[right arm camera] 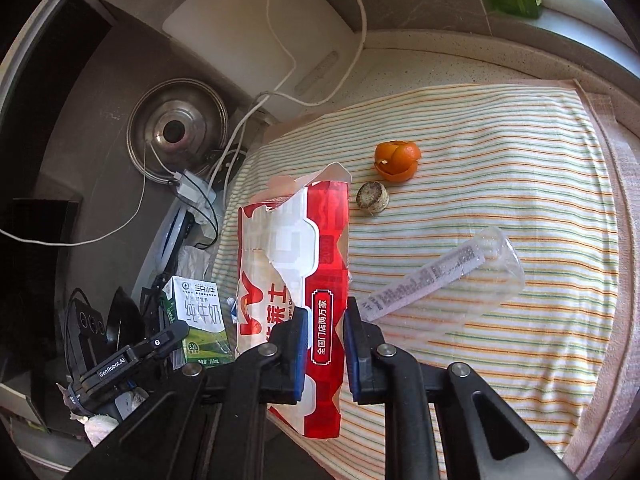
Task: Collect trash
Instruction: 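Carry the red wrapper and green milk carton down over the blue wastebasket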
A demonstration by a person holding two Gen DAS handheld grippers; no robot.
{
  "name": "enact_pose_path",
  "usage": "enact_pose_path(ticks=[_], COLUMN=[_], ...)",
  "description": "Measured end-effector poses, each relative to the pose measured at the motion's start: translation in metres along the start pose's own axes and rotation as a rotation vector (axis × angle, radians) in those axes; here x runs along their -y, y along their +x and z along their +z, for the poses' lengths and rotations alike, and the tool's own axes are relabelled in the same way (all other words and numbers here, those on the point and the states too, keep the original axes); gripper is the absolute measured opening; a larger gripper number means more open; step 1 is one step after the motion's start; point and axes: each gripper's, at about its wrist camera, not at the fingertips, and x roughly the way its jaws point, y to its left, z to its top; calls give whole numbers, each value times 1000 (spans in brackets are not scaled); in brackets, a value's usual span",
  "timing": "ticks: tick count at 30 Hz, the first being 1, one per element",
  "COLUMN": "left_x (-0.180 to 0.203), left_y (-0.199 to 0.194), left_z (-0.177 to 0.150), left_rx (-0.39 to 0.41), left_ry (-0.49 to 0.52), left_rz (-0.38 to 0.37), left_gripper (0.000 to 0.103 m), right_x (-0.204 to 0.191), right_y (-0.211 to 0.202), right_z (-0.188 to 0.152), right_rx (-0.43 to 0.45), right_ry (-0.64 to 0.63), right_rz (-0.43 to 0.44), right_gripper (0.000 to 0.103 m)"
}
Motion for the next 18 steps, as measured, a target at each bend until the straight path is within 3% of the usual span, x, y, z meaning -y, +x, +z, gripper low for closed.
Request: enact_pose_path(ticks=[9, 18], left_x=[-30, -55], left_y=[-30, -41], left_z=[-44, -89], left_rx=[-7, -42], left_ry=[34, 58], left_rz=[20, 33], left_gripper=[46, 46], right_x=[-38, -71], right_y=[-18, -8], right_z=[-57, -125], right_rx=[26, -9], right_ry=[-126, -219], right_rz=[-69, -114], right_gripper=[15, 15])
